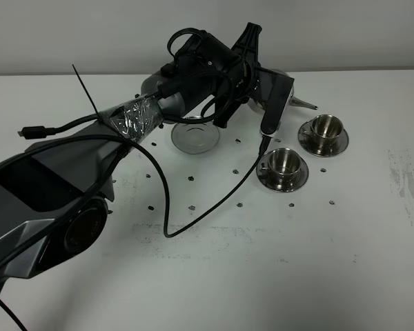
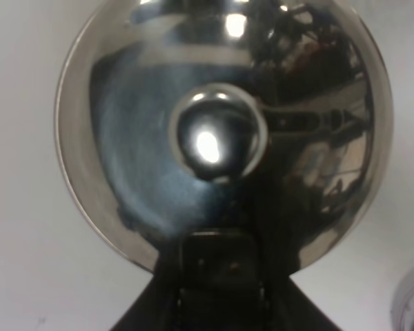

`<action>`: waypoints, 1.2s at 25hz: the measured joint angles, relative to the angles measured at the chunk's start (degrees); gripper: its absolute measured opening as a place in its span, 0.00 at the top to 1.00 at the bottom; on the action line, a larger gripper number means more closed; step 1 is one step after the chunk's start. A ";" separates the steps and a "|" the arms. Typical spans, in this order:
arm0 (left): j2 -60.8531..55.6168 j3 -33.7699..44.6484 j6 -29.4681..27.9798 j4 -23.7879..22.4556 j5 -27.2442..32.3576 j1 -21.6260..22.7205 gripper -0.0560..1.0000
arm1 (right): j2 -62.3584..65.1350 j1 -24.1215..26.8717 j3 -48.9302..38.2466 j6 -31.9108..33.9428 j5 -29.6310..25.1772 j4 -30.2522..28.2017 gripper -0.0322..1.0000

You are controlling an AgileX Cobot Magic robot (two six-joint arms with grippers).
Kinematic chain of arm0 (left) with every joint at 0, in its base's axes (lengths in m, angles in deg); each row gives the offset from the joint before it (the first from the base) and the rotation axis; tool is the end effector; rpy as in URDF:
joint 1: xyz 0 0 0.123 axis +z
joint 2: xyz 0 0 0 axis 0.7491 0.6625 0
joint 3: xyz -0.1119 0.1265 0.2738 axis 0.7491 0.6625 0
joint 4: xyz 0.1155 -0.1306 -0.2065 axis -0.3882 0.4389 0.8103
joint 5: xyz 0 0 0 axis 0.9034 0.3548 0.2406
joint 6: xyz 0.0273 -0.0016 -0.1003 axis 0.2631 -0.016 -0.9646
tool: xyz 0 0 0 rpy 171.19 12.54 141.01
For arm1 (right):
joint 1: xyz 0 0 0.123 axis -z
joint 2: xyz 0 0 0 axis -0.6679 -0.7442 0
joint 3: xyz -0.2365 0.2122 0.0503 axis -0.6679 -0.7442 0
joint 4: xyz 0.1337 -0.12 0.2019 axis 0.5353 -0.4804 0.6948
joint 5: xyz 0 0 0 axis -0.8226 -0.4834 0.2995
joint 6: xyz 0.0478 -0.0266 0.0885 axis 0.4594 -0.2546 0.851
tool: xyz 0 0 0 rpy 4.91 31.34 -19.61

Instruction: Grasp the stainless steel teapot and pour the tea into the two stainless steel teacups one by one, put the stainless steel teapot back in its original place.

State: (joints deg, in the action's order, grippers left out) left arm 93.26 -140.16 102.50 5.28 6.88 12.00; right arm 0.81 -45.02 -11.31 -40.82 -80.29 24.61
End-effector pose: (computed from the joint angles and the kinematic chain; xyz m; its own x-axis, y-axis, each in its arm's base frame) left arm 0.5188 -0.3606 0.1969 0.4465 0.8915 0.0766 0.5363 -0.3351 0.7747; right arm -0.0153 -0.0009 0.2818 -0.5069 0.0065 -0.8620 -0.0371 0.9989 0.0293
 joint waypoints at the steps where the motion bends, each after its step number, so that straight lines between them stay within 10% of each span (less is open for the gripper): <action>1: 0.20 0.00 0.00 -0.54 -0.25 -0.21 0.75 | 0.00 0.00 0.00 0.00 0.00 0.00 0.57; 30: 0.51 0.00 -0.88 -14.80 -4.24 -3.55 0.75 | 0.00 0.00 0.00 0.00 0.00 0.00 0.57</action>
State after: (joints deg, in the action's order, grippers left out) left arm 93.77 -140.16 101.62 -9.52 2.64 8.46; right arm 0.81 -45.02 -11.31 -40.82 -80.29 24.61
